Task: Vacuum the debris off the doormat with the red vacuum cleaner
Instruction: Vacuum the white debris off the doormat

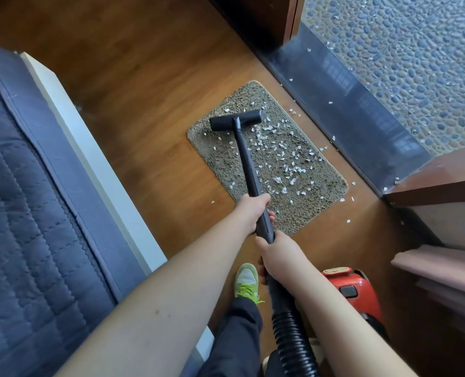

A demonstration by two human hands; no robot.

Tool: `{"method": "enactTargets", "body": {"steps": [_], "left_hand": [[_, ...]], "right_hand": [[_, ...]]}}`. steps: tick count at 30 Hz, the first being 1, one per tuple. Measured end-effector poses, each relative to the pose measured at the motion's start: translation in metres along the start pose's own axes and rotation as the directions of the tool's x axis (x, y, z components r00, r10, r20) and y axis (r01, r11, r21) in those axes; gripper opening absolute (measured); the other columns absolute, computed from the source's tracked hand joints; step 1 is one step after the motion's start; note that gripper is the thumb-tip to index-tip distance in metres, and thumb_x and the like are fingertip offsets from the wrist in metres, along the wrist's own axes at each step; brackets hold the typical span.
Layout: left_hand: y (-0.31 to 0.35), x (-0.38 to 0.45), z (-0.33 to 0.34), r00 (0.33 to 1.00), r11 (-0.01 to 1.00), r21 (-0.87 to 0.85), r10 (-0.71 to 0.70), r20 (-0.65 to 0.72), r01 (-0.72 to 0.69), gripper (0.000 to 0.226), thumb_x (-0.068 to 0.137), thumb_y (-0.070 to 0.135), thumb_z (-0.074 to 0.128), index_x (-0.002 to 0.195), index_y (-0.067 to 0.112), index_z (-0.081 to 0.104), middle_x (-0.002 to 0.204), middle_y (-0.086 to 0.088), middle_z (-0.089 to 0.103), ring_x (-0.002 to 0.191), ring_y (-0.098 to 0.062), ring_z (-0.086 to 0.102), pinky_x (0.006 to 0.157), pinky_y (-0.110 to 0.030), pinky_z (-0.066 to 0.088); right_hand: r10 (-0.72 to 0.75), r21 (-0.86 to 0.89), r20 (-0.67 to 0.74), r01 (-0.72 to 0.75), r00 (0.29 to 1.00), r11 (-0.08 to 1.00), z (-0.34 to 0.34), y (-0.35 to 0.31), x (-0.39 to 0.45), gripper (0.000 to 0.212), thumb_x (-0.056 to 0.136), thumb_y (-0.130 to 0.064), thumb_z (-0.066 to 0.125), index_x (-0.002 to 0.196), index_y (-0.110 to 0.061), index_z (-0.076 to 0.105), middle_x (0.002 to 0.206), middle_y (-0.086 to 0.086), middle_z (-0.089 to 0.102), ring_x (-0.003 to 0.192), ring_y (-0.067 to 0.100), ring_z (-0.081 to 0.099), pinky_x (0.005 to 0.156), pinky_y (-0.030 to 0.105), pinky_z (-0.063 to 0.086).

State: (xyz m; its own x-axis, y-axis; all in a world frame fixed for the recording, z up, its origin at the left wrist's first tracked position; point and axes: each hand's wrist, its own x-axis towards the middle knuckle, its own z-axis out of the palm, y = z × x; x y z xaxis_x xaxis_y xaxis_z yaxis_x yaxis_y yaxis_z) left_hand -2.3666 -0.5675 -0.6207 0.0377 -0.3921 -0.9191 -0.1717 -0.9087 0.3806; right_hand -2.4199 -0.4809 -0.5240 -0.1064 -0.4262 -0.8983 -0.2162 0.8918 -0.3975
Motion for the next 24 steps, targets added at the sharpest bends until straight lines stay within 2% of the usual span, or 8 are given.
{"method": "enactTargets", "body": {"steps": [4,9,12,16,20,24], "left_hand": [[0.021,0.013,-0.008,1.000,1.000,0.005,-0.003,-0.004,0.003,0.028,0.092,0.010,0.055,0.117,0.002,0.045,0.068,-0.011,0.055,0.049,-0.019,0.052,0.043,-0.025,0.046],[0.044,0.027,-0.013,1.000,1.000,0.018,-0.024,0.010,0.024,0.034,0.093,0.011,0.053,0.123,-0.003,0.049,0.068,-0.010,0.055,0.048,-0.018,0.052,0.038,-0.021,0.045],[0.053,0.031,-0.013,1.000,1.000,0.003,-0.028,0.012,0.028,0.026,0.092,0.012,0.052,0.113,-0.003,0.050,0.066,-0.010,0.055,0.048,-0.018,0.051,0.038,-0.021,0.045],[0.064,0.037,-0.017,1.000,1.000,-0.011,-0.026,0.011,0.026,0.013,0.093,0.013,0.053,0.097,0.002,0.050,0.067,-0.008,0.054,0.049,-0.018,0.051,0.038,-0.020,0.045],[0.076,0.038,-0.017,1.000,1.000,0.003,-0.029,0.005,0.029,0.013,0.094,0.012,0.050,0.101,0.001,0.050,0.069,-0.009,0.054,0.052,-0.018,0.050,0.044,-0.026,0.045],[0.076,0.035,-0.005,1.000,1.000,0.021,-0.010,0.013,0.010,0.028,0.094,0.012,0.052,0.118,-0.001,0.048,0.068,-0.009,0.055,0.050,-0.017,0.051,0.038,-0.021,0.045]], "right_hand": [[0.009,0.066,0.022,-0.010,1.000,0.998,0.000,-0.022,0.013,0.020,0.094,-0.022,0.046,0.104,-0.005,0.051,0.060,0.008,0.055,0.043,0.021,0.054,0.056,0.038,0.057],[0.047,0.064,0.025,-0.049,0.999,0.997,0.002,-0.046,0.031,0.023,0.097,-0.021,0.045,0.105,0.000,0.052,0.057,0.009,0.052,0.045,0.024,0.053,0.064,0.043,0.056],[0.037,0.065,0.031,-0.039,0.999,0.997,0.001,-0.056,0.037,0.019,0.096,-0.019,0.043,0.098,-0.002,0.051,0.057,0.009,0.052,0.046,0.024,0.053,0.066,0.043,0.055],[0.022,0.051,0.034,-0.024,0.999,0.998,-0.001,-0.069,0.041,0.020,0.098,-0.021,0.043,0.099,-0.002,0.049,0.056,0.009,0.052,0.045,0.023,0.052,0.059,0.037,0.052],[0.048,0.066,0.058,-0.052,0.997,0.996,-0.006,-0.080,0.042,0.023,0.100,-0.023,0.043,0.103,-0.001,0.050,0.058,0.010,0.051,0.043,0.022,0.050,0.051,0.030,0.047],[0.044,0.083,0.033,-0.047,0.998,0.995,-0.016,-0.073,0.041,0.021,0.099,-0.024,0.043,0.092,-0.004,0.046,0.057,0.009,0.051,0.041,0.020,0.049,0.048,0.027,0.045]]}}
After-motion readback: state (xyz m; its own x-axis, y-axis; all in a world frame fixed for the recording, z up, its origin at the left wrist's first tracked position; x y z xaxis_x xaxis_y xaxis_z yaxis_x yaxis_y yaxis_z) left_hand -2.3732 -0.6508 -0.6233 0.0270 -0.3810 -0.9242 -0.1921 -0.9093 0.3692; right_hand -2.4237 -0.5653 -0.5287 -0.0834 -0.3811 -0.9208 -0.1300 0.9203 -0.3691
